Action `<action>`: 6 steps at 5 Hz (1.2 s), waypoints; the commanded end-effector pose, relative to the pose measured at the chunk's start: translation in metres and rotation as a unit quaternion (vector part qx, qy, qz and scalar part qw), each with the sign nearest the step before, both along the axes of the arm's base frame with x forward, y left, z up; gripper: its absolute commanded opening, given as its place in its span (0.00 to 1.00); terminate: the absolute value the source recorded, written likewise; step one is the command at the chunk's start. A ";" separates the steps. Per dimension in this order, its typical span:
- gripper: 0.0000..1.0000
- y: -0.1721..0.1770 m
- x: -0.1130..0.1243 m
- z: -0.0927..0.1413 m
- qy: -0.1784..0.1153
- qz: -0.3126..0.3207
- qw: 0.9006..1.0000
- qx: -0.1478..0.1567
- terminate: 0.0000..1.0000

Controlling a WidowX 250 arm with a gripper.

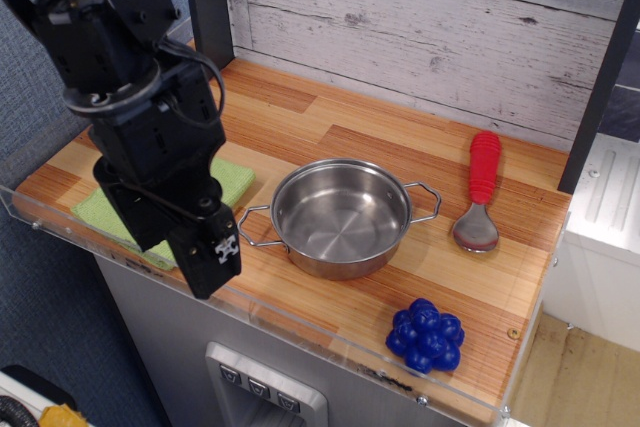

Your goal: Place the spoon on the top of the green cloth.

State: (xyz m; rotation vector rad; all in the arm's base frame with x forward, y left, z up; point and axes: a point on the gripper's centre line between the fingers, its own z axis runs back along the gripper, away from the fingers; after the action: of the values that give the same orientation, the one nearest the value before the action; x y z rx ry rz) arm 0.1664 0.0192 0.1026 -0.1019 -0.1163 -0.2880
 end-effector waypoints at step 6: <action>1.00 -0.046 0.138 0.006 -0.097 0.102 0.989 -0.041 0.00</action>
State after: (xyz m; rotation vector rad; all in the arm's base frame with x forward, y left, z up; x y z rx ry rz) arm 0.2998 -0.0269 0.0924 -0.1402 -0.2797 -0.0695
